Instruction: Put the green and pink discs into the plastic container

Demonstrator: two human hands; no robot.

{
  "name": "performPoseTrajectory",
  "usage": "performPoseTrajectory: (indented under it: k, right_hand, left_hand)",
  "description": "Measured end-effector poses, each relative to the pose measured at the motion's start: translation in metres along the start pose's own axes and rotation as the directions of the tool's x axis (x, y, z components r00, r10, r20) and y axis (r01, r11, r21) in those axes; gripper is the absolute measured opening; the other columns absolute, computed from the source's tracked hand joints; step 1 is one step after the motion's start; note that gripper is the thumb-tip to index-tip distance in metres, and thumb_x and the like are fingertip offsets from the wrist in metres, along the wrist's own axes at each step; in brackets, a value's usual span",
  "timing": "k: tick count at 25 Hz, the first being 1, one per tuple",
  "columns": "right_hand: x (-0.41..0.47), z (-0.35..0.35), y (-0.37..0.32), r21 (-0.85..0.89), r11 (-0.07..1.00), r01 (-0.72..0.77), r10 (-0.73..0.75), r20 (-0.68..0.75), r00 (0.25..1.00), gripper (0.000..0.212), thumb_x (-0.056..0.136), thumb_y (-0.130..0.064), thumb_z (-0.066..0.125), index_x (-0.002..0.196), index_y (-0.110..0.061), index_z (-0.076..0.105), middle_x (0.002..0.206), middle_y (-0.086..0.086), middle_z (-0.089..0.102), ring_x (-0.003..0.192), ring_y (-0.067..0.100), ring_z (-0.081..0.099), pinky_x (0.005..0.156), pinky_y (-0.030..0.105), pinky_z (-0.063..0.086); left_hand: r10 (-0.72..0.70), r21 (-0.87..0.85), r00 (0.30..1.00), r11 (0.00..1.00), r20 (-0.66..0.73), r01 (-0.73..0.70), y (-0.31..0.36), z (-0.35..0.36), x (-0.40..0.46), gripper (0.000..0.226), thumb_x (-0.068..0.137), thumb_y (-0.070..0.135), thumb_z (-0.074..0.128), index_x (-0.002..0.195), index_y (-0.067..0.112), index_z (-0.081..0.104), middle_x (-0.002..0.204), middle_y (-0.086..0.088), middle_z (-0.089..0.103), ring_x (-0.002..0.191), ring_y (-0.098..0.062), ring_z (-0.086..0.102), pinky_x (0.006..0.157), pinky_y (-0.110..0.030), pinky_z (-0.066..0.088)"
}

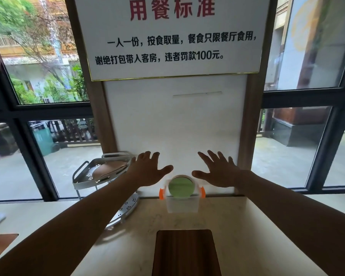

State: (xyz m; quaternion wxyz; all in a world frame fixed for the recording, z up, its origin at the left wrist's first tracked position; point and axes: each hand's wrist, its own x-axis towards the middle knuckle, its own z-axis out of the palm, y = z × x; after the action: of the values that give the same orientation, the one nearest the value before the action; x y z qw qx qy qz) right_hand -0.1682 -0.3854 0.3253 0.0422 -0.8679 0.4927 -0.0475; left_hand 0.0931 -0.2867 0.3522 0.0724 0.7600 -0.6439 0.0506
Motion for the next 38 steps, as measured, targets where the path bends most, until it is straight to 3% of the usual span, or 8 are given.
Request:
performPoseTrajectory:
  k: [18, 26, 38]
  right_hand:
    - [0.025, -0.177, -0.013, -0.102, 0.994, -0.039, 0.0, -0.351, 0.936, 0.103, 0.065, -0.095, 0.008, 0.152, -0.041, -0.006, 0.165, 0.003, -0.007, 0.15, 0.037, -0.006, 0.116, 0.063, 0.0]
    - [0.025, -0.196, -0.015, -0.094, 0.995, -0.041, 0.006, -0.349, 0.937, 0.098, 0.072, -0.093, 0.014, 0.151, -0.042, -0.008, 0.165, 0.002, -0.009, 0.15, 0.038, -0.008, 0.115, 0.063, -0.003]
    - [0.038, -0.151, -0.039, -0.092, 0.995, 0.039, -0.062, -0.268, 0.961, 0.099, 0.071, -0.093, 0.014, 0.152, -0.04, -0.006, 0.165, 0.003, -0.008, 0.15, 0.036, -0.005, 0.116, 0.063, 0.0]
  left_hand:
    - [0.011, 0.092, 0.956, 0.996, -0.292, 0.016, 0.026, -0.169, 0.046, 0.102, 0.075, 0.089, 0.022, 0.151, 0.022, 0.023, 0.16, -0.015, 0.026, 0.148, -0.034, 0.022, 0.117, -0.058, 0.019]
    - [-0.037, 0.09, 0.958, 0.994, -0.285, 0.065, 0.015, -0.176, 0.05, 0.102, 0.073, 0.09, 0.021, 0.151, 0.023, 0.024, 0.16, -0.015, 0.027, 0.147, -0.035, 0.023, 0.116, -0.059, 0.02]
    - [-0.045, 0.11, 0.965, 0.991, -0.257, 0.075, -0.01, -0.143, 0.047, 0.098, 0.077, 0.087, 0.022, 0.149, 0.022, 0.026, 0.156, -0.017, 0.032, 0.144, -0.037, 0.029, 0.113, -0.059, 0.025]
